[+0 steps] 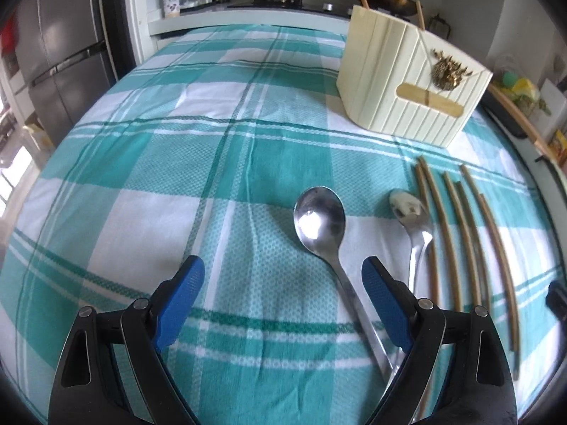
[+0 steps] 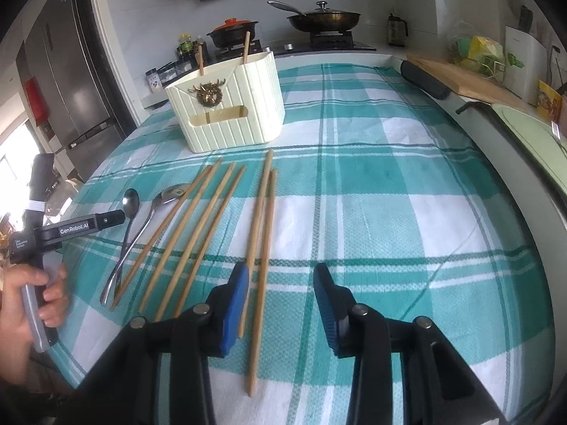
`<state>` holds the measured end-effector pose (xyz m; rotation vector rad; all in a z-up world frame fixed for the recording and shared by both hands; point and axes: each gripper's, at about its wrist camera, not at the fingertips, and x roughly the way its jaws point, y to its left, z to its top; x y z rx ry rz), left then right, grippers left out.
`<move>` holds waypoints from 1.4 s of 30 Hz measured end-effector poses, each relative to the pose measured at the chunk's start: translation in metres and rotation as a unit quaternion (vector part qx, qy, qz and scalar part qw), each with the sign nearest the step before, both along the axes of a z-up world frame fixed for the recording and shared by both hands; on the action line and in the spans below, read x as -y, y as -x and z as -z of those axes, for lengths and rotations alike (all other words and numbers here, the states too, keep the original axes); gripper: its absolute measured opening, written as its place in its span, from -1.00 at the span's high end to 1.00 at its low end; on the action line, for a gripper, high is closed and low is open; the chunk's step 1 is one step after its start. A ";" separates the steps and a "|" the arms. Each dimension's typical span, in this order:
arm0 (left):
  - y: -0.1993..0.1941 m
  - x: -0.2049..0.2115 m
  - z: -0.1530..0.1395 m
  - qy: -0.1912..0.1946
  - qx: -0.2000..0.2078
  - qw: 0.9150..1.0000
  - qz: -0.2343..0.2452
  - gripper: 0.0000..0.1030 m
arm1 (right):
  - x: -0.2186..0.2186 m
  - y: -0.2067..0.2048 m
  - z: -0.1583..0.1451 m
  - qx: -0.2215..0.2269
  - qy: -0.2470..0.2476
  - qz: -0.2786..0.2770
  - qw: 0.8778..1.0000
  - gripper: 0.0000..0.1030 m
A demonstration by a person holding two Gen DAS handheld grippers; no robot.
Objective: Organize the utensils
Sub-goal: 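Grasp the metal spoon with the left tool while the right tool grasps a chopstick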
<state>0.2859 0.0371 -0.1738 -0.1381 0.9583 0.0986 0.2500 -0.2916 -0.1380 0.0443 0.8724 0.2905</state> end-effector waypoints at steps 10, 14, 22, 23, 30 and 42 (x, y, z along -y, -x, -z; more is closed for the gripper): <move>-0.006 0.005 0.009 -0.038 -0.008 0.999 0.015 -0.77 | -0.030 -0.088 0.028 -0.072 0.018 -0.051 0.996 0.62; -0.006 0.001 0.009 -0.042 -0.011 0.998 0.034 -0.79 | -0.043 -0.100 0.034 -0.095 0.053 -0.074 0.991 0.65; -0.007 -0.014 0.007 -0.028 -0.027 0.998 0.053 -0.72 | -0.059 -0.091 0.031 -0.119 0.140 -0.110 0.977 0.65; -0.007 -0.012 0.007 -0.025 -0.027 0.998 0.050 -0.69 | -0.061 -0.092 0.031 -0.120 0.144 -0.110 0.976 0.65; -0.011 0.008 0.007 -0.028 -0.002 0.998 0.051 -0.42 | -0.065 -0.104 0.031 -0.108 0.133 -0.111 0.979 0.64; -0.028 0.009 0.003 -0.002 0.027 0.995 0.100 0.39 | -0.084 -0.146 0.033 -0.111 0.126 -0.109 0.980 0.87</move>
